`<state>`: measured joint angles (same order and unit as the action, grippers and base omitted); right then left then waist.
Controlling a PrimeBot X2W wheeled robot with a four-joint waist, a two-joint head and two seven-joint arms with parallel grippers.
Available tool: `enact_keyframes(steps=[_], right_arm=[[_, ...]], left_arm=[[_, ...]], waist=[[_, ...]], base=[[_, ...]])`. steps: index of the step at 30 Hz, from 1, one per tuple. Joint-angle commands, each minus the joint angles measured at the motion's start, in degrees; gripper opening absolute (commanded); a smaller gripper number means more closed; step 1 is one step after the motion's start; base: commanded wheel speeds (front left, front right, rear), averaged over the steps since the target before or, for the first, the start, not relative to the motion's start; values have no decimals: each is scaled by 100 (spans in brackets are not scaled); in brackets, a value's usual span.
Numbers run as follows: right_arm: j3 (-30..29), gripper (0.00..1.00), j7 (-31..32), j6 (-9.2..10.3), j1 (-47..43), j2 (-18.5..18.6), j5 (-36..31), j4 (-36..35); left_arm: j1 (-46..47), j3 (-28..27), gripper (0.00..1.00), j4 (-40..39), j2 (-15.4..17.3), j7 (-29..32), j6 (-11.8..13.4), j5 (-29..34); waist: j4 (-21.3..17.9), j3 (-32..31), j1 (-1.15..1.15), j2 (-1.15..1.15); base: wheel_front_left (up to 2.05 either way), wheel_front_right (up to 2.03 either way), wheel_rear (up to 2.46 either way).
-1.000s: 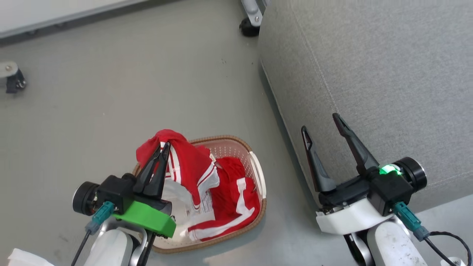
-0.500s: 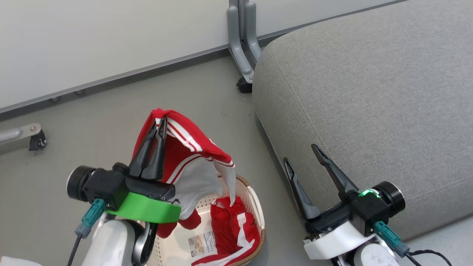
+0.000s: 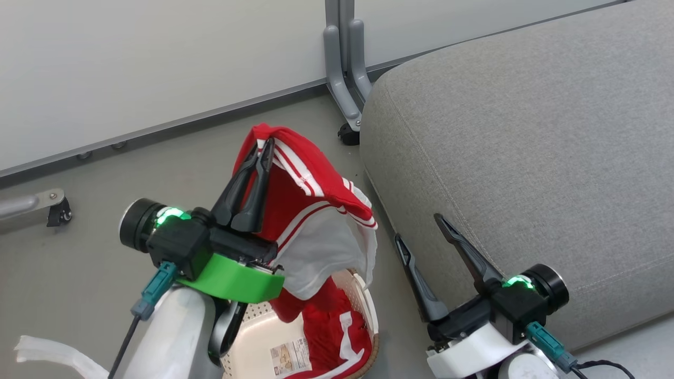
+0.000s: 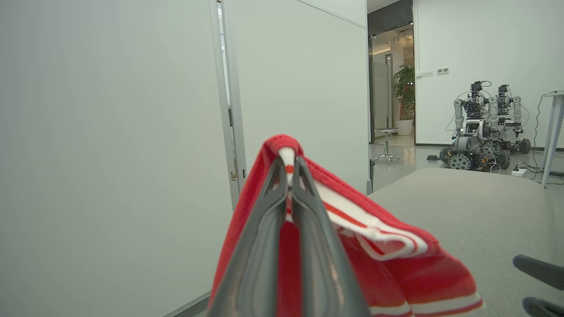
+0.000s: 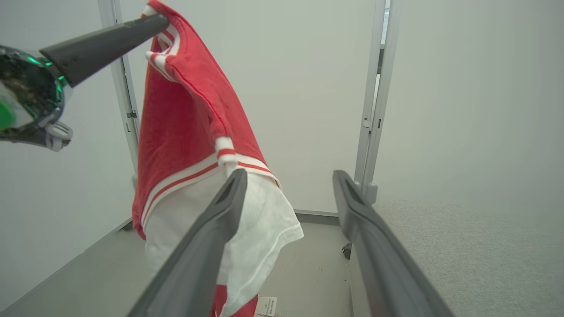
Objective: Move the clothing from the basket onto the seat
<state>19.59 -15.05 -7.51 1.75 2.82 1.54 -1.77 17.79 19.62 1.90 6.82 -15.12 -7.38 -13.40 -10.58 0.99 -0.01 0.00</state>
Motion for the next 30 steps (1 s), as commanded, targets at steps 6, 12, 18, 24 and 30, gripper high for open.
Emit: enact_keyframes(steps=[6, 12, 18, 24, 30], right_arm=[[291, 100, -20, 4, 256, 13, 94, 22], [497, 100, -20, 4, 469, 14, 32, 252], [515, 100, -20, 4, 613, 12, 101, 397], [350, 100, -20, 4, 744, 16, 36, 413], [67, 100, -20, 4, 835, 10, -93, 283]], left_arm=[[239, 345, 0, 54, -116, -5, -20, -87], [411, 767, 0, 99, -183, -5, -20, -116], [474, 1134, 0, 111, -221, -5, -20, -138], [537, 1471, 0, 82, -164, -5, -20, -142], [534, 1699, 0, 109, -82, -4, -20, -173]], waist=[[40, -16, 1, 0], [80, -14, 1, 0], [131, -8, 1, 0], [176, 4, 1, 0], [202, 28, 1, 0]], base=[[0, 0, 0], [0, 0, 0], [0, 0, 0], [0, 0, 0], [0, 0, 0]])
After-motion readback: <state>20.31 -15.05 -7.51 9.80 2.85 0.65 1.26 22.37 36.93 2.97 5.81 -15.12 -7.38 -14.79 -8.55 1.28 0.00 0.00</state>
